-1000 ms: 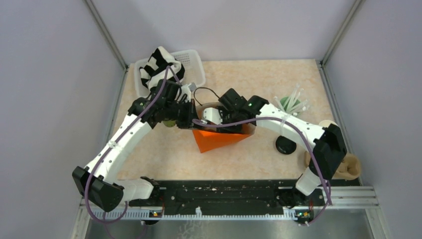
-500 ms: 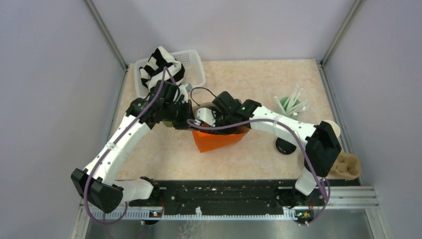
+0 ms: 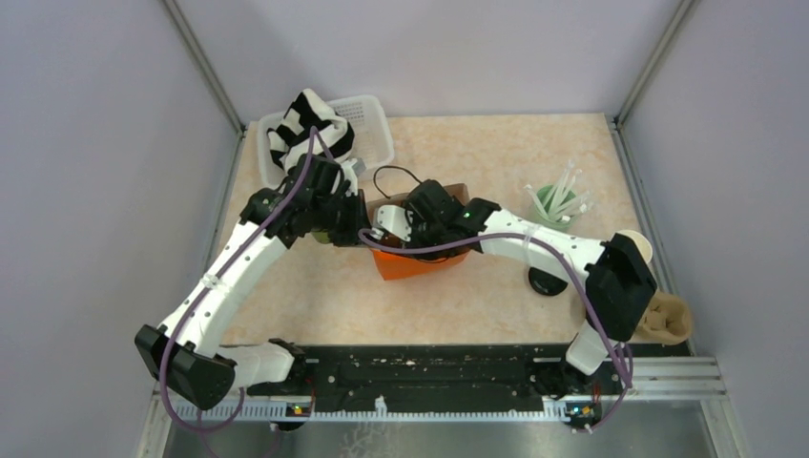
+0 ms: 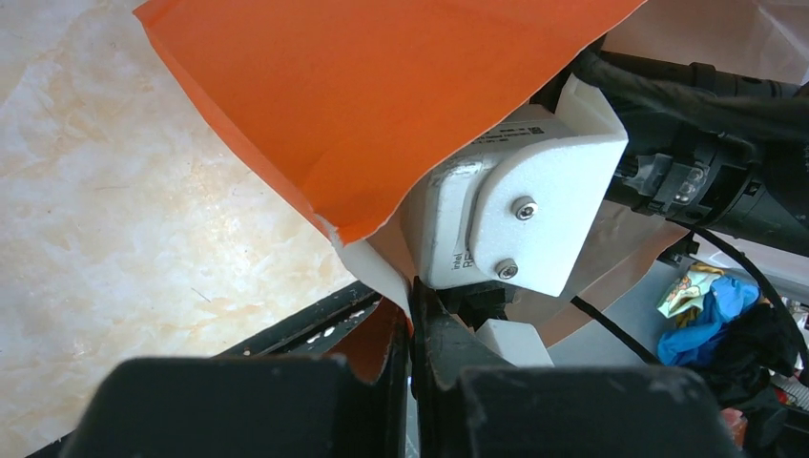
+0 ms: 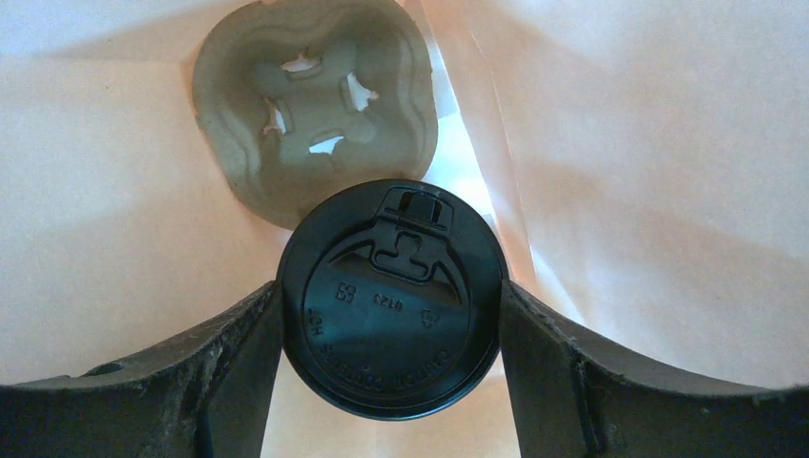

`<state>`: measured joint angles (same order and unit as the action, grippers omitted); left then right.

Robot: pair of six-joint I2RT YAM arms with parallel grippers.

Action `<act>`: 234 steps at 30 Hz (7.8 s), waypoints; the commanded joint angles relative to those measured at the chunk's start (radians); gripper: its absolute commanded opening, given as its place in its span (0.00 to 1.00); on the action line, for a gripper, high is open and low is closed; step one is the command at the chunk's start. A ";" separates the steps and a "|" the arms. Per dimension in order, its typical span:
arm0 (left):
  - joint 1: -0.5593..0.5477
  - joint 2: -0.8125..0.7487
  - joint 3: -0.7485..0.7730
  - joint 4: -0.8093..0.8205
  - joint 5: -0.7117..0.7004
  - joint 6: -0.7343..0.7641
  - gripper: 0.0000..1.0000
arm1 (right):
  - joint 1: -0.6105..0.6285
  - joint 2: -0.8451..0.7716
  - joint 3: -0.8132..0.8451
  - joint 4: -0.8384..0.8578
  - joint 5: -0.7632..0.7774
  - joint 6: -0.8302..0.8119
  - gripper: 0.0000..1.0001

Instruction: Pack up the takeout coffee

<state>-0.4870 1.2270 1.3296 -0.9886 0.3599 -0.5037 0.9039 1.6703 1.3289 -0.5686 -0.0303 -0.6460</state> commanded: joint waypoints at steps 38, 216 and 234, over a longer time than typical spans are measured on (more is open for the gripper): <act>0.019 0.055 0.101 0.009 0.061 0.024 0.15 | 0.092 -0.085 0.866 -0.713 0.196 0.767 0.99; 0.334 0.411 0.078 0.144 -0.476 0.345 0.84 | -0.372 -0.270 0.635 -0.685 0.087 0.947 0.99; 0.334 0.371 0.051 0.150 -0.475 0.349 0.90 | -0.372 -0.270 0.606 -0.666 0.069 0.939 0.99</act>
<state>-0.1577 1.6150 1.3930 -0.8211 -0.1013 -0.1627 0.5320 1.4200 1.9438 -1.2640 0.0517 0.3069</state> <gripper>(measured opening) 0.890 0.985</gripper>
